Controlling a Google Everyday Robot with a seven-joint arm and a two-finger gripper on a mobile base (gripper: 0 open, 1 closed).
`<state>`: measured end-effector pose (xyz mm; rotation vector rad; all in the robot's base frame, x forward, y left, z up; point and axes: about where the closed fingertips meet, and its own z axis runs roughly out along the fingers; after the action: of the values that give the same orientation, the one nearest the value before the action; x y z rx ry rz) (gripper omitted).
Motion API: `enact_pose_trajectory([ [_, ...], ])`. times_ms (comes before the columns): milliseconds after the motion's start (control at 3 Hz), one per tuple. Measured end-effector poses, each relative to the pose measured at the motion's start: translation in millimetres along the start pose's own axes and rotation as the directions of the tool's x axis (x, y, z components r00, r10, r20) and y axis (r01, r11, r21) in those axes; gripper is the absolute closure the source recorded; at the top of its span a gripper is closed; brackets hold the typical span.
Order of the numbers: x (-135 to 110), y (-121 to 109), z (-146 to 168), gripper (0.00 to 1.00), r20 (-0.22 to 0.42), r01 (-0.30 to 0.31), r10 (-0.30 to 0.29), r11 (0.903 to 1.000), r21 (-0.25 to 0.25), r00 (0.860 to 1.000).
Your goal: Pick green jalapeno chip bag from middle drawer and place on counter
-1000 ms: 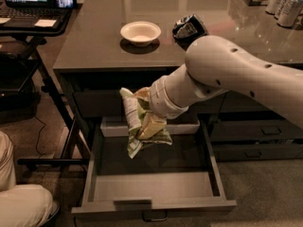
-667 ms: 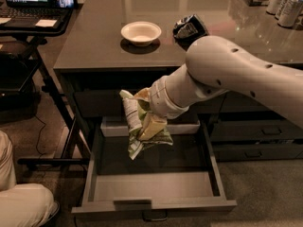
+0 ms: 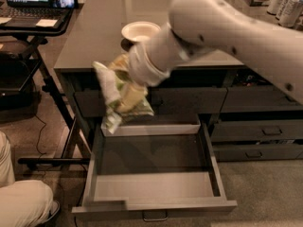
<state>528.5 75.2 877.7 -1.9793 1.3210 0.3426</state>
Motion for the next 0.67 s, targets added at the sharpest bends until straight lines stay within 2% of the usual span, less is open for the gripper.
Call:
enact_pose_trajectory([
  [333,-43,-57,17,1.0,0.05,0.062,-0.062,0.9981,-0.001,0.997],
  [667,-42,-108,44,1.0,0.071,0.003,-0.005,0.9994,0.034,0.997],
])
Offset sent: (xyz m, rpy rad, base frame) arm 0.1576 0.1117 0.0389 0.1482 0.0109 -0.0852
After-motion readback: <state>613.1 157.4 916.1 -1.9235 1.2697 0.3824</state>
